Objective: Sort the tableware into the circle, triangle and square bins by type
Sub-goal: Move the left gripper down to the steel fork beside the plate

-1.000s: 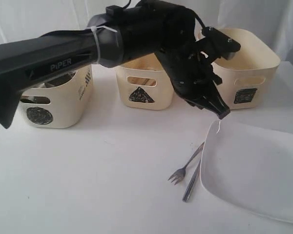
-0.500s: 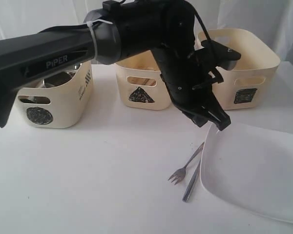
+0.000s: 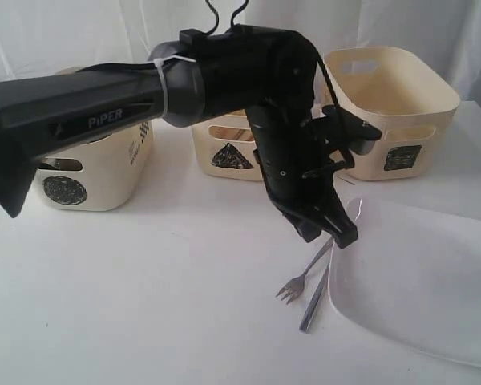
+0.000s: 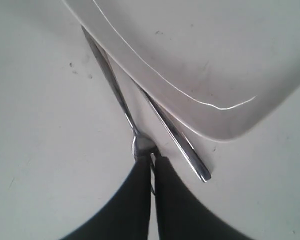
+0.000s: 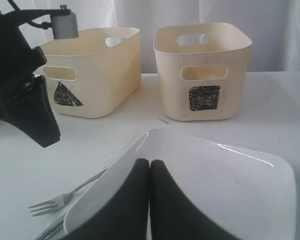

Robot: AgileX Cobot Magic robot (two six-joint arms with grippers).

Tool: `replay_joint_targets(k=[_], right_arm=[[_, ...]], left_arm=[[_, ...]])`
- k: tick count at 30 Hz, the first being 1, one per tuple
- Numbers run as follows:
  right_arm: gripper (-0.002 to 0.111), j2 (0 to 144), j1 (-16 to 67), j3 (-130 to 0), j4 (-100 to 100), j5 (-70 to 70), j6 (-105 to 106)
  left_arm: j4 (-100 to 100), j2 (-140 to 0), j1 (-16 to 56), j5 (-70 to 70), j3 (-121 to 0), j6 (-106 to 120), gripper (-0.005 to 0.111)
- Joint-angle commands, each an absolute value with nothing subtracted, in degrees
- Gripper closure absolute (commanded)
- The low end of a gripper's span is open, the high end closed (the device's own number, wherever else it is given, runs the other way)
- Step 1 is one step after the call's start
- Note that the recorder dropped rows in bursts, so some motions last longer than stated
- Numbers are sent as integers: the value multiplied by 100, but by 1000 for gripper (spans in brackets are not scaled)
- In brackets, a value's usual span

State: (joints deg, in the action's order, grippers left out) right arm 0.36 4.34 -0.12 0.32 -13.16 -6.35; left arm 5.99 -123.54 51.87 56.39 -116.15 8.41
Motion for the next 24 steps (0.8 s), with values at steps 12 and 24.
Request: replay_joint_targets(k=[12, 24], right_arm=[[108, 0, 397, 0, 40, -1278, -619], [108, 0, 397, 0, 40, -1278, -619]], left_arm=[[616, -12342, 5207, 6249, -11542, 928, 96], [604, -12331, 5196, 6495, -11542, 928, 96]])
